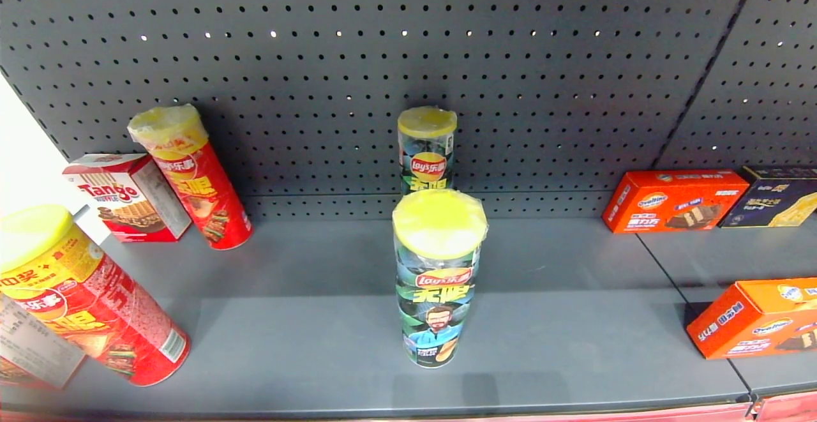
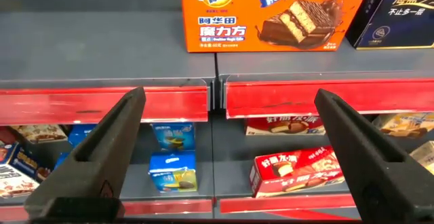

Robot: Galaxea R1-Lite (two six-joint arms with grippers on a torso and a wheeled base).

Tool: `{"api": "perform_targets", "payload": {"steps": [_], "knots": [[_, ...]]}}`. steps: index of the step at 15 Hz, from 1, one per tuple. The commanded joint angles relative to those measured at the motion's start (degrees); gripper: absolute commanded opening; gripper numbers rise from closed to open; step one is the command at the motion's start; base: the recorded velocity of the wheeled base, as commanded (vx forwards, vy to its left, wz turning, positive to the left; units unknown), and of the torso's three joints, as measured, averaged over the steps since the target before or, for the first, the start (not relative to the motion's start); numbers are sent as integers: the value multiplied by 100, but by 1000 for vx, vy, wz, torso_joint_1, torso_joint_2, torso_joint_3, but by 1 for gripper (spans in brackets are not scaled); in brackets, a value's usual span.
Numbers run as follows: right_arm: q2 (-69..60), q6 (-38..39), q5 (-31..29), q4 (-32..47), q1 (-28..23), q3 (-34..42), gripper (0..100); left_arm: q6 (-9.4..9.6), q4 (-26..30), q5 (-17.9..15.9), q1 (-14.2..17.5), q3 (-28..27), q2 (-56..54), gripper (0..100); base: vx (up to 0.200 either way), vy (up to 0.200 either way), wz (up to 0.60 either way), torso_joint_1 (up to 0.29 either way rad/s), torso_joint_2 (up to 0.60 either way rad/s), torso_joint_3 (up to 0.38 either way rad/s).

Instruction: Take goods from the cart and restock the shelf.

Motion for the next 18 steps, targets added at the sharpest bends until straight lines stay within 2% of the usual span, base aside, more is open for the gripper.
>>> {"api": "perform_targets", "payload": {"steps": [1,4,5,18], "knots": [[10,-8,-2,-2,0,0,100,0,2,0,1,0,4,100,0,0,0,0,0,0],[10,-8,7,-2,0,0,100,0,2,0,1,0,4,100,0,0,0,0,0,0],[10,9,-2,-2,0,0,100,-9,2,9,1,0,4,100,0,0,600,17,7,2],[10,-8,-2,-2,0,0,100,52,2,-9,1,0,4,100,0,0,0,0,0,0]]}}
